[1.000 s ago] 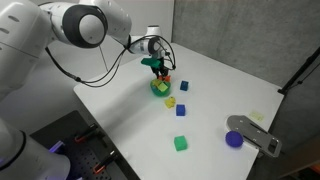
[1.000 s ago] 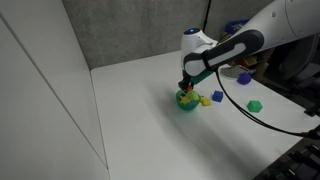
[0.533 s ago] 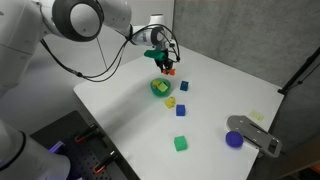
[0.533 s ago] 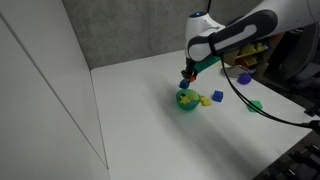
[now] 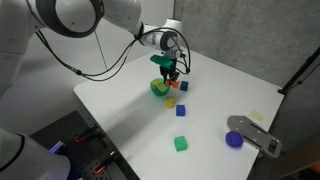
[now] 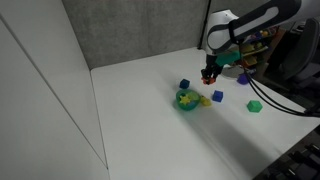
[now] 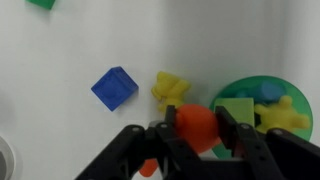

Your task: Put the orange toy on the table

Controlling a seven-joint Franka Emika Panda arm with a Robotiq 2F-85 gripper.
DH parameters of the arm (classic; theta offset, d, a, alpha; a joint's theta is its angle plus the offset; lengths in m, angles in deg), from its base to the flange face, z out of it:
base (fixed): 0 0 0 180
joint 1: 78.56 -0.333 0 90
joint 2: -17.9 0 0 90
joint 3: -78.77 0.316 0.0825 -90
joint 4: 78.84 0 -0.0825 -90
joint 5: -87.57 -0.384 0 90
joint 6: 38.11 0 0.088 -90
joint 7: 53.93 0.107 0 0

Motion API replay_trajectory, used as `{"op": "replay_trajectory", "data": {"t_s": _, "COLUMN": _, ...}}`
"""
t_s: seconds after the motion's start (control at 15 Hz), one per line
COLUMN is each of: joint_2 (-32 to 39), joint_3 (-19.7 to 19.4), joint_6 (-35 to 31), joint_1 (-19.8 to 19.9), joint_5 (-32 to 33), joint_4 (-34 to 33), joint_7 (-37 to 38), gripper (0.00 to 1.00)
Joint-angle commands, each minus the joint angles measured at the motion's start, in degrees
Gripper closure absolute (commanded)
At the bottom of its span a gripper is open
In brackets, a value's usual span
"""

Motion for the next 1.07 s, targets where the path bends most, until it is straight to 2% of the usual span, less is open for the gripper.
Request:
{"op": "replay_trajectory", "data": {"t_s": 0.0, "joint_2": -5.2, "joint_3": 2.7, "joint_6": 5.3, "joint_1": 4.2, "joint_5": -4.3, "joint_4": 6.6, "joint_7": -5.9, "gripper": 0.81}}
{"op": "replay_trajectory", "data": {"t_s": 0.4, "joint_2": -6.9, "joint_3": 3.7, "joint_6": 15.9, "joint_1": 6.6, "joint_5": -8.4, "joint_4": 11.4, "joint_7": -11.2, "gripper": 0.81}}
{"op": "replay_trajectory", "data": {"t_s": 1.0, "joint_2": -5.2, "joint_3": 4.0, "joint_6": 17.2, "joint_1": 9.6, "joint_5": -11.8, "joint_4": 15.8, "joint_7": -19.8, "gripper": 0.81}}
